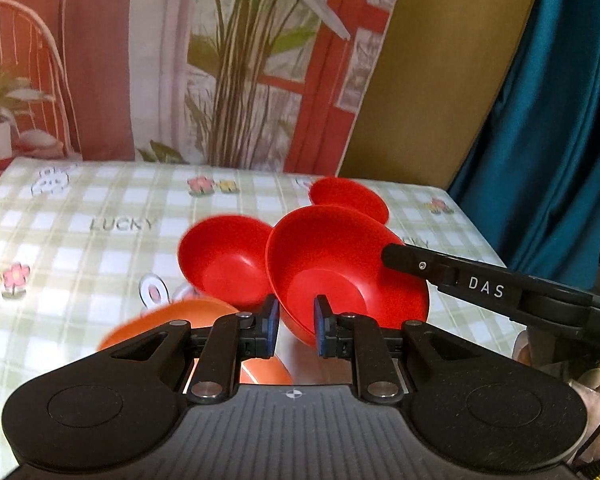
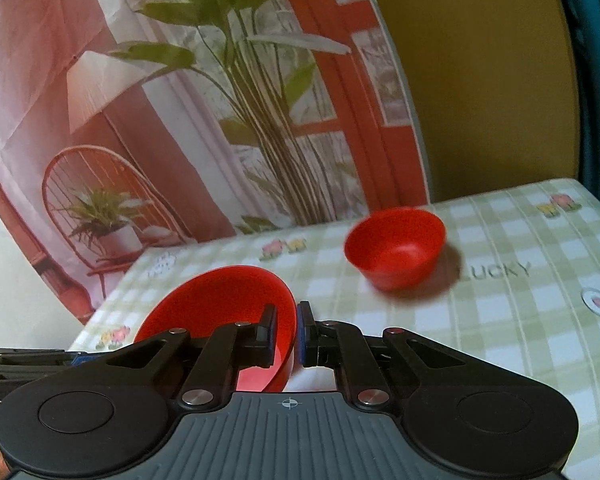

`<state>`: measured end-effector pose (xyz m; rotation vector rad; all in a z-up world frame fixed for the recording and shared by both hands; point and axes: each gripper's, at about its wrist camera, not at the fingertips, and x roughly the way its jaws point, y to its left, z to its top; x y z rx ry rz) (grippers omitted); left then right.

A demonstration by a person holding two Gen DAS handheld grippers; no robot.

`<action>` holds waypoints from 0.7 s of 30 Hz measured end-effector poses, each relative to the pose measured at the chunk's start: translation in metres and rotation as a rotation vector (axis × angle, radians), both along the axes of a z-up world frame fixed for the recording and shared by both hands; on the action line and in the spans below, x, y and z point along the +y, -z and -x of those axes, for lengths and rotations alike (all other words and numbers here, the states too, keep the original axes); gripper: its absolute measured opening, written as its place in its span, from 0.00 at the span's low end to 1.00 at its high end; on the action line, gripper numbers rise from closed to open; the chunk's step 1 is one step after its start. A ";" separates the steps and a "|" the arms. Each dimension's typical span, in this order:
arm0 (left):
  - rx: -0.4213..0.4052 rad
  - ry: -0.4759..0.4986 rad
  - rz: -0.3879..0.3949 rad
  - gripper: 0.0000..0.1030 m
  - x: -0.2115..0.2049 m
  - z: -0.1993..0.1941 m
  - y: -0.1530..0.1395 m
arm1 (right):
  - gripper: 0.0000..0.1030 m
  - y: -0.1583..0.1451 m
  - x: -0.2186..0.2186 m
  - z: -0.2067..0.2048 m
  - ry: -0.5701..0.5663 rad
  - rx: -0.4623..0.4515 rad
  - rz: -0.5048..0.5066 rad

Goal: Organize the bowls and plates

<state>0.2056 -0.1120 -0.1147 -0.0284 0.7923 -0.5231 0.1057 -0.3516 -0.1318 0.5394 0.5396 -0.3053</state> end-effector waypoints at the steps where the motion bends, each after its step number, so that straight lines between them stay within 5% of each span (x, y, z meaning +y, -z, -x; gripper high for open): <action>1: -0.003 -0.001 -0.001 0.19 0.001 -0.004 -0.001 | 0.09 -0.002 -0.001 -0.006 0.000 -0.003 -0.003; 21: 0.078 -0.019 -0.014 0.19 0.022 -0.095 0.017 | 0.08 0.019 -0.006 -0.098 -0.042 0.095 0.020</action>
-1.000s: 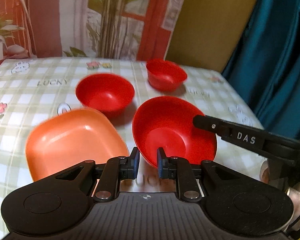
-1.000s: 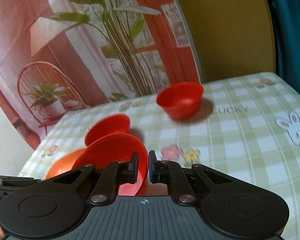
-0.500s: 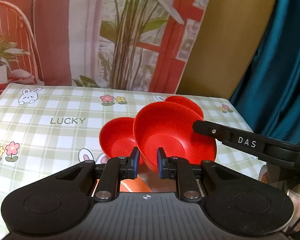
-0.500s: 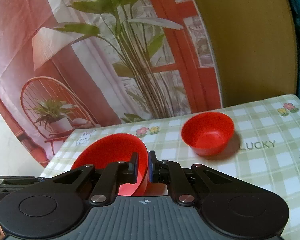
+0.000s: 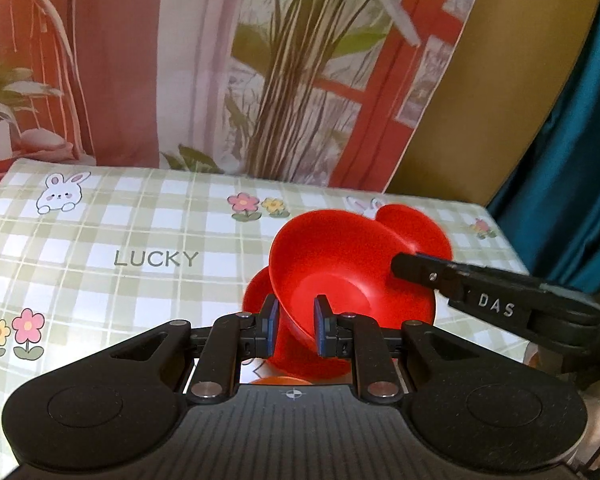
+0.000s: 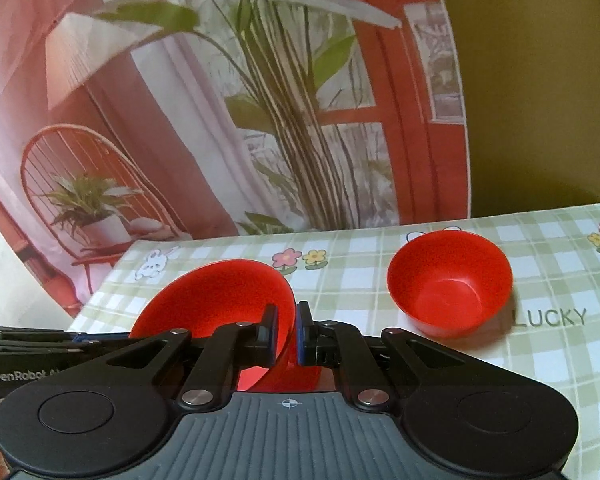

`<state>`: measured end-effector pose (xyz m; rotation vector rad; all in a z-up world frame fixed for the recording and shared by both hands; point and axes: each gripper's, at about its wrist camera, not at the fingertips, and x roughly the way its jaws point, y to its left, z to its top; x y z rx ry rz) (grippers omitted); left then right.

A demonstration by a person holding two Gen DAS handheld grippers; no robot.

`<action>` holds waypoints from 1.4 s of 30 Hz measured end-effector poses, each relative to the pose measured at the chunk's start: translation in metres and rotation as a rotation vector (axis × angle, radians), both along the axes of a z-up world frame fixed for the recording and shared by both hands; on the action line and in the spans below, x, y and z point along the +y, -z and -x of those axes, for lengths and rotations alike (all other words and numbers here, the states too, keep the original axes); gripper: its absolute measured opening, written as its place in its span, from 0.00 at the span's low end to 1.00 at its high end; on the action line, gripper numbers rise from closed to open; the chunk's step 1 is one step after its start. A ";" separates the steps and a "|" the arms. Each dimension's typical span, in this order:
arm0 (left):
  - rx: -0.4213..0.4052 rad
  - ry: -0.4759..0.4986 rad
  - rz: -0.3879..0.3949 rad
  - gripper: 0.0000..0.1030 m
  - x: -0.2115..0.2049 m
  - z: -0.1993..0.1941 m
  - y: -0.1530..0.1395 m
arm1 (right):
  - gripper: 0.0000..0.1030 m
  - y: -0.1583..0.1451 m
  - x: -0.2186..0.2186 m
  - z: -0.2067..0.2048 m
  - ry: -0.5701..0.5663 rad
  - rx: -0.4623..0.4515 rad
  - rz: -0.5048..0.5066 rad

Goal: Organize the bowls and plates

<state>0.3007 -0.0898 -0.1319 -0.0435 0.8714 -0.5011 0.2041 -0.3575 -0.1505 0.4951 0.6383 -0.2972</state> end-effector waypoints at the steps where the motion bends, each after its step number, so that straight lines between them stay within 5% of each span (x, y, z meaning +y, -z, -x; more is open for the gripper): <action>1: 0.007 0.004 -0.010 0.19 -0.001 -0.003 0.003 | 0.08 0.003 -0.001 -0.003 -0.001 0.007 -0.001; 23: 0.053 0.050 -0.136 0.19 -0.016 -0.022 0.037 | 0.08 0.043 -0.008 -0.016 -0.004 0.111 -0.020; 26: 0.066 0.056 -0.121 0.26 -0.014 -0.024 0.038 | 0.08 0.044 -0.008 -0.015 -0.004 0.109 -0.019; 29: 0.077 0.034 -0.124 0.43 -0.012 -0.026 0.037 | 0.08 0.042 -0.009 -0.013 -0.002 0.102 -0.015; 42: -0.081 0.011 -0.041 0.44 -0.042 -0.032 0.000 | 0.13 0.024 -0.050 0.020 0.082 0.040 0.090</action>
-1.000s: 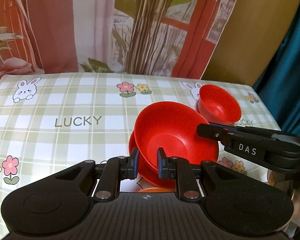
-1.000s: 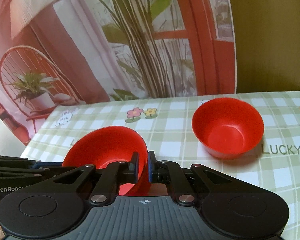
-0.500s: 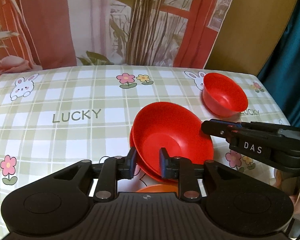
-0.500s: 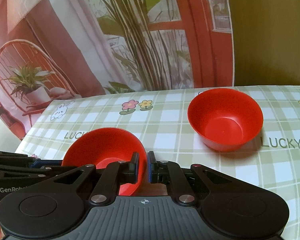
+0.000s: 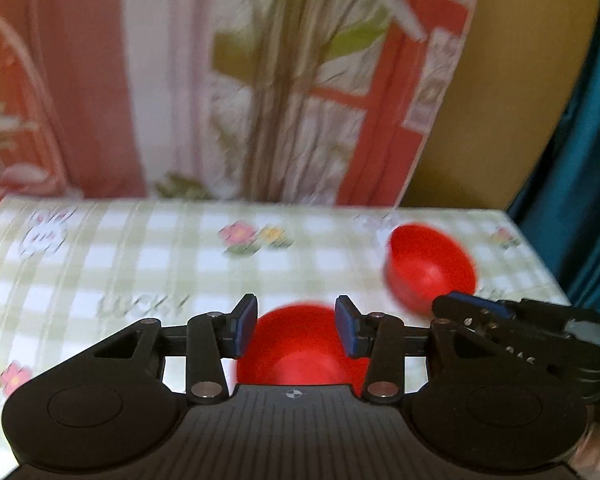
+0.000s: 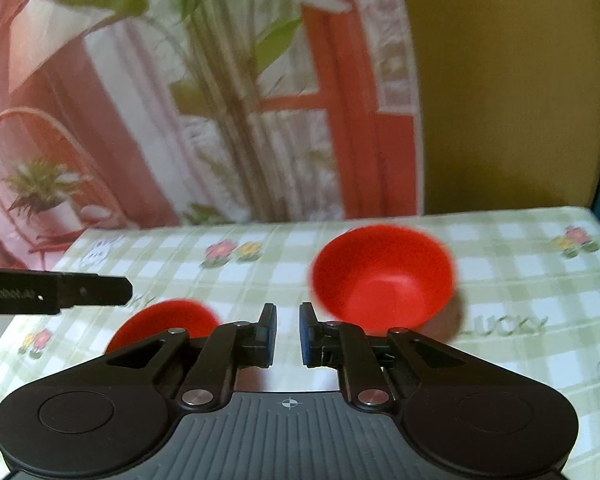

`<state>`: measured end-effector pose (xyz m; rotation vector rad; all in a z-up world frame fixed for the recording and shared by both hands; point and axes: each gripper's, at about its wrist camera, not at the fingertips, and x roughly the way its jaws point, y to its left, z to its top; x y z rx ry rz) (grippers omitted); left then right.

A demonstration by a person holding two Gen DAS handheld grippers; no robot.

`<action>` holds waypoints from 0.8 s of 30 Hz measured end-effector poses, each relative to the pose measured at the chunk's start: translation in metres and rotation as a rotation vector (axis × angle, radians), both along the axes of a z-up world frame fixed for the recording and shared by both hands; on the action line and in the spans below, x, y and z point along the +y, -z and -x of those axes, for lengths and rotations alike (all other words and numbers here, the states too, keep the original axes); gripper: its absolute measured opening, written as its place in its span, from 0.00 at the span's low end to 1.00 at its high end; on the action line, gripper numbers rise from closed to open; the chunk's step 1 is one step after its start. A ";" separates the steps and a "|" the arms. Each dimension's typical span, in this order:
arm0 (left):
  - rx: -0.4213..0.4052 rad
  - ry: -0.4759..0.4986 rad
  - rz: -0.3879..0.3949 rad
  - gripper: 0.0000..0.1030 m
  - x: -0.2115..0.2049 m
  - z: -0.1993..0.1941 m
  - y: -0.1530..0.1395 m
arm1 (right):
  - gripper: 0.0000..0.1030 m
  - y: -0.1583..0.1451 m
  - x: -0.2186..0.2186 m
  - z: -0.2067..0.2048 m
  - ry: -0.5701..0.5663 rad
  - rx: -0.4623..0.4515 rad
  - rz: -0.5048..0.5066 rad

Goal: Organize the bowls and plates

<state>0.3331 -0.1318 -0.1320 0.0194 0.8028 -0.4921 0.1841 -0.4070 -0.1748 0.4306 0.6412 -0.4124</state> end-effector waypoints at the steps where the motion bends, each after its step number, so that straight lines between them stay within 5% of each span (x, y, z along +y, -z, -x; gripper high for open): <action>1: -0.007 0.013 0.011 0.44 -0.007 -0.001 -0.002 | 0.13 -0.001 -0.008 0.003 0.020 -0.007 0.006; 13: 0.033 0.123 0.001 0.44 -0.103 -0.019 0.026 | 0.19 0.028 -0.080 0.023 0.184 -0.007 -0.024; 24: 0.101 0.080 -0.031 0.43 -0.119 -0.047 0.064 | 0.20 0.051 -0.089 0.012 0.189 -0.010 -0.087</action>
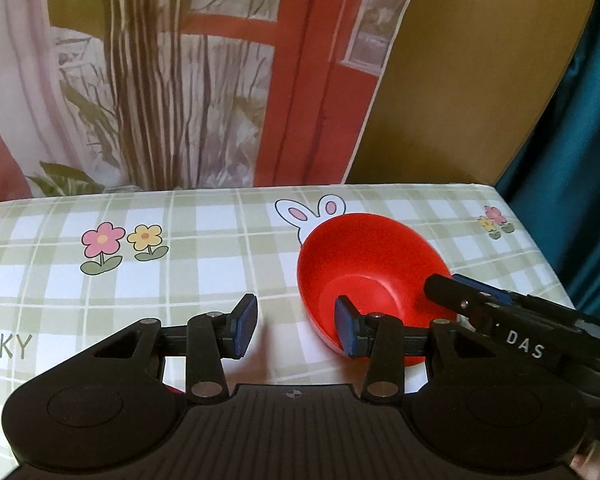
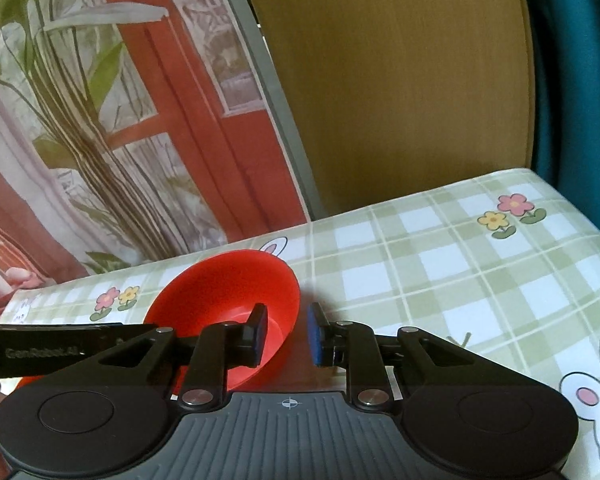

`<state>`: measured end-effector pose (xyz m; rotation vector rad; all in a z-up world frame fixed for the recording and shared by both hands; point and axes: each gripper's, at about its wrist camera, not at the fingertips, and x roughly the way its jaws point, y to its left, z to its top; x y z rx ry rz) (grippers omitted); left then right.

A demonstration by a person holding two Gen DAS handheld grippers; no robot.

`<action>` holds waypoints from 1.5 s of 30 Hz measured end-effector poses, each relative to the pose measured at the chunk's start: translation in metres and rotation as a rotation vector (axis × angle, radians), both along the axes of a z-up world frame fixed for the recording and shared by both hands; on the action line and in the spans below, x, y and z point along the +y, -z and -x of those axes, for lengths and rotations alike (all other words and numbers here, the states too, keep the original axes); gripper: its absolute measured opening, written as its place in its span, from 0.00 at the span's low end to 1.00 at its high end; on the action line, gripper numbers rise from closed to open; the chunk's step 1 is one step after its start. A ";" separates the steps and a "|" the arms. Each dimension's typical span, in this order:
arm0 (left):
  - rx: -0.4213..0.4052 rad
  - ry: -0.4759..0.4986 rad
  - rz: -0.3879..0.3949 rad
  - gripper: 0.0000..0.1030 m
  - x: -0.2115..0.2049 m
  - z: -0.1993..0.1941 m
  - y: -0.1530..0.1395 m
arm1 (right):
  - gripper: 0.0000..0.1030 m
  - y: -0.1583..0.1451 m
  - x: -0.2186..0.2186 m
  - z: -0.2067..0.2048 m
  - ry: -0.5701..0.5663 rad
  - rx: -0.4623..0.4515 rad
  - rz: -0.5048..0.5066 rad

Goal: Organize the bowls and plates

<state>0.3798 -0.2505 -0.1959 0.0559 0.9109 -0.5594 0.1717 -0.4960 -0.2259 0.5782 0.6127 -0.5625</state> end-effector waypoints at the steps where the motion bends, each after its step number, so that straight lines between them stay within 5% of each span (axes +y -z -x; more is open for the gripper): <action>1: 0.000 -0.003 -0.004 0.42 -0.001 -0.001 0.002 | 0.20 0.000 0.000 0.000 -0.001 -0.003 -0.003; 8: 0.019 0.011 0.005 0.12 -0.009 -0.004 0.008 | 0.13 0.001 0.004 0.001 0.001 -0.017 -0.017; 23: -0.050 0.048 -0.018 0.13 0.018 0.034 -0.041 | 0.12 -0.041 0.038 0.015 0.009 -0.065 -0.021; 34: -0.091 -0.026 0.013 0.13 0.080 0.075 -0.085 | 0.12 -0.090 0.101 0.007 -0.086 -0.088 0.025; 45: -0.111 -0.087 0.023 0.14 0.147 0.096 -0.098 | 0.12 -0.102 0.154 -0.019 -0.205 -0.080 0.032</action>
